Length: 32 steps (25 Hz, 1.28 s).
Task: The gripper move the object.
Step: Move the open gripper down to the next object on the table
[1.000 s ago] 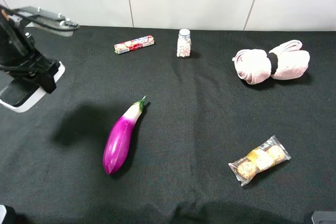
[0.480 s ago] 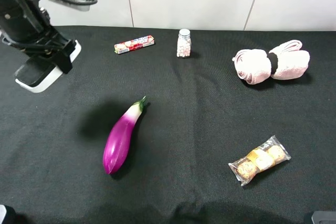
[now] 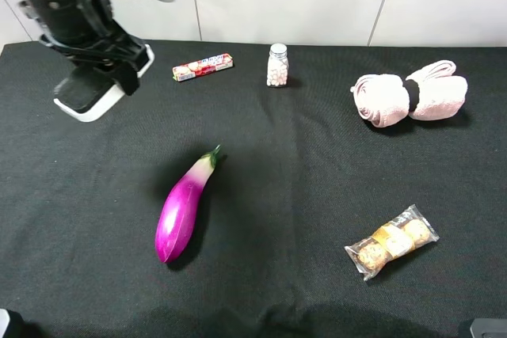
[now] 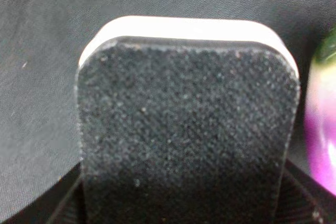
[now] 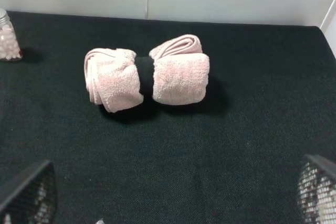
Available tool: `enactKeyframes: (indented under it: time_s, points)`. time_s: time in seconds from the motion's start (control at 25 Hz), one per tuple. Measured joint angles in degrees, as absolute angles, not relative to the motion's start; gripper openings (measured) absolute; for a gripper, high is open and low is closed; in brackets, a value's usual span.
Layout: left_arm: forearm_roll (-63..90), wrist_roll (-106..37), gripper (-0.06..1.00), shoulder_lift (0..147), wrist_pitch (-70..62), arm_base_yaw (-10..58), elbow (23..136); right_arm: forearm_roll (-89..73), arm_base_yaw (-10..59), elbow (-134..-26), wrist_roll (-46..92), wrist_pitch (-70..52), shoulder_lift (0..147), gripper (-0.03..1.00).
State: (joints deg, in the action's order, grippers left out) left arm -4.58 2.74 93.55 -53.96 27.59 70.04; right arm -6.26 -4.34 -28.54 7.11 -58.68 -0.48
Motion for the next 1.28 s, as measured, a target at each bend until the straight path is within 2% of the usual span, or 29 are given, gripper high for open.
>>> enactKeyframes:
  time_s: [0.8,1.28]
  points:
    - [-4.96,1.83,0.68,114.66,-59.67,42.57,96.80,-6.26,-4.34,-28.54,7.11,-58.68,-0.48,0.69]
    - [-4.70,0.56,0.68,121.83,-58.93,52.01,103.94,-6.26,-4.34,-28.54,7.11,-58.68,-0.48,0.69]
